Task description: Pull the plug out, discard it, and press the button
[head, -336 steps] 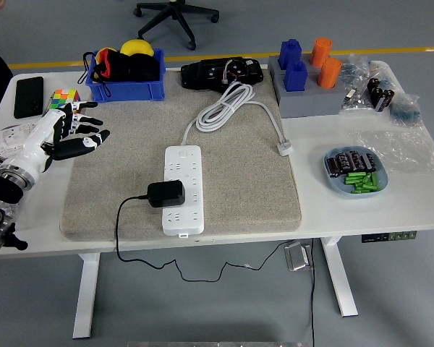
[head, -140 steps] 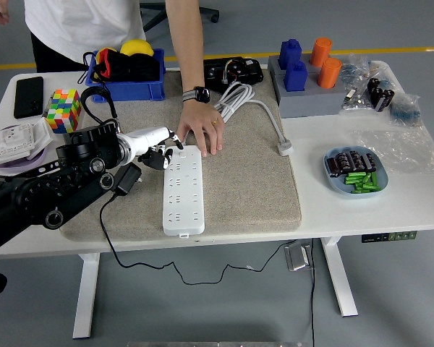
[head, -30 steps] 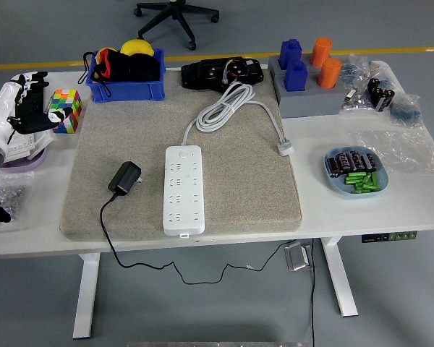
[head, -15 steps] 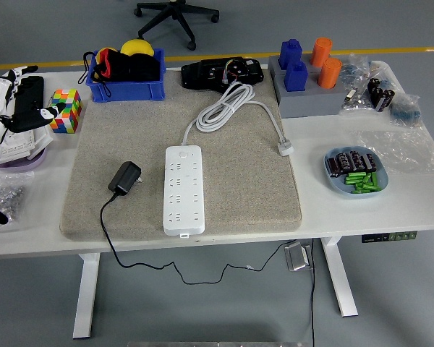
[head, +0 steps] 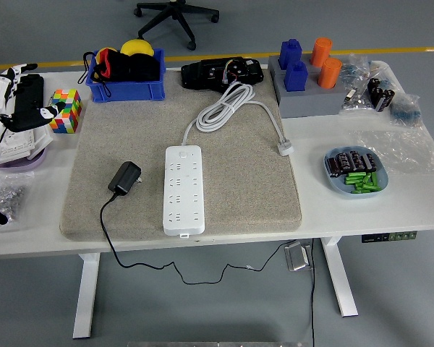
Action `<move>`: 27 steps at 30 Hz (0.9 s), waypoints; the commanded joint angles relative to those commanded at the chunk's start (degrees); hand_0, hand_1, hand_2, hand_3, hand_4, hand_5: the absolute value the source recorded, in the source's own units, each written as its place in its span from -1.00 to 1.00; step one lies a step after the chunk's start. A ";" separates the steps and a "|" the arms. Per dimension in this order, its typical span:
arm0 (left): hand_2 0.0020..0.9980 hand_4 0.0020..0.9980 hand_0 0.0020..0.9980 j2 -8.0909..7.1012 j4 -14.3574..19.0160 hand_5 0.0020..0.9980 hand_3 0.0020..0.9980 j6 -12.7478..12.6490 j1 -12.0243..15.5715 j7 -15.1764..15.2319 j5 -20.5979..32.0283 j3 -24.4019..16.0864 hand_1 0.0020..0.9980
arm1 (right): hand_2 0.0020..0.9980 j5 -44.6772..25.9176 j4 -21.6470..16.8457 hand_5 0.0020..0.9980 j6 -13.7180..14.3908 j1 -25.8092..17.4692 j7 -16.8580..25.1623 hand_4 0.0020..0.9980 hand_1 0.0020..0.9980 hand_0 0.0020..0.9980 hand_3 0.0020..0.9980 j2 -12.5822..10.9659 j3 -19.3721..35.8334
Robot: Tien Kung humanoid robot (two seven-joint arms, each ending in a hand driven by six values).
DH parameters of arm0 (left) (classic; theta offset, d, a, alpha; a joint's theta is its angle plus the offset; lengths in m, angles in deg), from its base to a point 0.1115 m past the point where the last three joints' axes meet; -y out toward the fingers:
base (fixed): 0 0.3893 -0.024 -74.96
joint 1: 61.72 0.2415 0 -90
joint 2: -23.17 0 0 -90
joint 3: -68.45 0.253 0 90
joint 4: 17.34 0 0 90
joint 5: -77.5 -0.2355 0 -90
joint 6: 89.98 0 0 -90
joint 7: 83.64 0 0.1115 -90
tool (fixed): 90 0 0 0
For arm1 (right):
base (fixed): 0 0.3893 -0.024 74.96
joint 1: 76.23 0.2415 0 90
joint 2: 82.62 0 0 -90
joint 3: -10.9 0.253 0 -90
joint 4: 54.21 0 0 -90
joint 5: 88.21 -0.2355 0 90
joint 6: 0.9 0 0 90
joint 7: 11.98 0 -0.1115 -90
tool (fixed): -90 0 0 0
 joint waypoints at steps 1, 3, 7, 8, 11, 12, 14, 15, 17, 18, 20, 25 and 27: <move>0.59 0.68 0.65 0.03 0.07 -0.82 0.72 0.01 0.07 -0.04 -0.04 -0.04 0.61 | 0.48 0.02 0.02 0.51 0.01 -0.03 0.00 0.58 0.49 0.57 0.48 0.03 0.06; 0.59 0.68 0.65 0.11 0.15 -0.82 0.72 -0.01 0.19 -0.08 -0.06 -0.13 0.61 | 0.48 0.02 0.00 0.51 0.02 -0.07 0.00 0.58 0.49 0.57 0.48 0.07 0.09; 0.58 0.67 0.64 0.21 0.27 -0.84 0.71 -0.08 0.36 -0.07 -0.09 -0.24 0.61 | 0.48 0.01 -0.03 0.52 0.01 -0.11 0.01 0.58 0.49 0.57 0.48 0.18 0.16; 0.58 0.67 0.64 0.23 0.31 -0.84 0.71 -0.11 0.39 -0.03 -0.06 -0.26 0.61 | 0.48 0.00 -0.03 0.52 0.01 -0.11 0.01 0.58 0.49 0.57 0.48 0.20 0.17; 0.58 0.67 0.64 0.30 0.32 -0.84 0.71 -0.21 0.40 0.04 -0.10 -0.33 0.61 | 0.48 0.03 -0.02 0.52 0.02 -0.12 0.01 0.58 0.49 0.57 0.48 0.22 0.24; 0.58 0.67 0.64 0.30 0.32 -0.84 0.71 -0.24 0.41 0.05 -0.09 -0.34 0.61 | 0.48 0.03 -0.03 0.52 0.01 -0.12 0.01 0.58 0.49 0.57 0.48 0.22 0.24; 0.57 0.65 0.64 0.34 0.38 -0.86 0.71 -0.29 0.43 0.10 -0.07 -0.34 0.59 | 0.48 0.03 -0.04 0.51 0.03 -0.12 0.01 0.58 0.49 0.57 0.48 0.20 0.26; 0.57 0.65 0.64 0.35 0.41 -0.86 0.71 -0.32 0.45 0.12 -0.06 -0.34 0.59 | 0.48 0.04 -0.04 0.51 0.03 -0.13 0.01 0.58 0.49 0.57 0.48 0.19 0.26; 0.57 0.65 0.64 0.37 0.44 -0.86 0.71 -0.35 0.42 0.13 -0.02 -0.30 0.59 | 0.48 0.05 -0.04 0.51 0.03 -0.12 0.01 0.58 0.49 0.57 0.48 0.18 0.26; 0.57 0.65 0.64 0.38 0.44 -0.86 0.71 -0.36 0.40 0.12 -0.01 -0.27 0.59 | 0.48 0.04 -0.05 0.51 0.03 -0.11 0.00 0.58 0.49 0.57 0.48 0.18 0.25; 0.57 0.65 0.64 0.41 0.44 -0.86 0.71 -0.34 0.35 0.10 -0.01 -0.18 0.58 | 0.48 0.04 -0.04 0.51 0.04 -0.08 0.01 0.58 0.49 0.57 0.48 0.20 0.29; 0.57 0.65 0.64 0.43 0.32 -0.86 0.71 -0.30 0.31 0.03 -0.03 -0.06 0.58 | 0.48 0.01 -0.05 0.51 0.04 -0.04 0.01 0.58 0.49 0.57 0.48 0.24 0.39; 0.56 0.64 0.63 0.42 0.30 -0.87 0.71 -0.28 0.29 -0.02 -0.07 -0.02 0.58 | 0.48 0.01 -0.07 0.51 0.04 -0.04 0.01 0.58 0.49 0.57 0.48 0.22 0.41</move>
